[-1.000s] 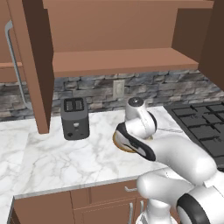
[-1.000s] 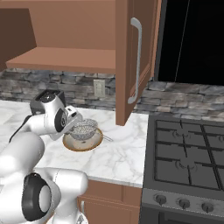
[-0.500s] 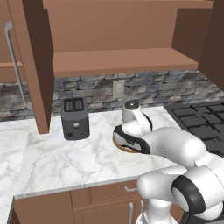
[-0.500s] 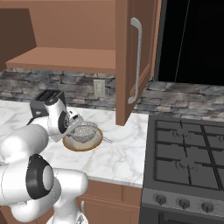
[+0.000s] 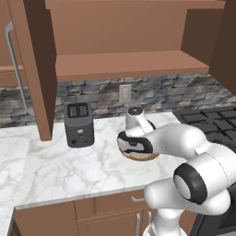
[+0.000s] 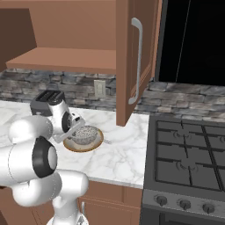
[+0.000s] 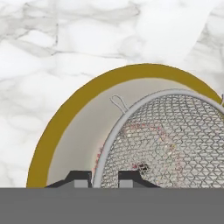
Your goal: Open the cabinet and setup a tea strainer by placing it in the bowl upright.
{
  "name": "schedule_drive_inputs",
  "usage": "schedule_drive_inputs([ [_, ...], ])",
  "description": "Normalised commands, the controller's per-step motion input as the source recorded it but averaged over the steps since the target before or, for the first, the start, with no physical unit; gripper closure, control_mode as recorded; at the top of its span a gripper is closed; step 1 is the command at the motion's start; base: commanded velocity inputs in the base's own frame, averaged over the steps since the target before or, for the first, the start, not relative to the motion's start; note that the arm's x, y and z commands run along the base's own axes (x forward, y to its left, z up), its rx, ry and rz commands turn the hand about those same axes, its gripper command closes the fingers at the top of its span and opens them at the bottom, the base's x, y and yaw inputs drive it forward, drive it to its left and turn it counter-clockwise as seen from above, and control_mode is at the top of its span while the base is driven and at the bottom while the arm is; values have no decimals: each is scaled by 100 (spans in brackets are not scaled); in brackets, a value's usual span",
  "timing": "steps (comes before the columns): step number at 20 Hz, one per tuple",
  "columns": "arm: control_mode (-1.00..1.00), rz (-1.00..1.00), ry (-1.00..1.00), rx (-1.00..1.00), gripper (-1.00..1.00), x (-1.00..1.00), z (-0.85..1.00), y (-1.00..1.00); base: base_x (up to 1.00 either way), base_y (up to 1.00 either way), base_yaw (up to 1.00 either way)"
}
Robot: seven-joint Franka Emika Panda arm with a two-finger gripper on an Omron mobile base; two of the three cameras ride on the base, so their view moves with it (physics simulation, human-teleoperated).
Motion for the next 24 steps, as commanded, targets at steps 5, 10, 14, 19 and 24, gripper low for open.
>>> schedule_drive_inputs([
  [5,-100,0,4,0,100,23,-26,1,0,0,0],
  [10,-100,0,2,0,100,24,-27,1,0,0,0],
  [14,-100,0,2,0,100,9,-29,0,0,0,0],
  [19,-100,0,0,1,100,0,-8,0,0,0,0],
  [24,-100,0,0,0,100,0,0,0,0,0,0],
])
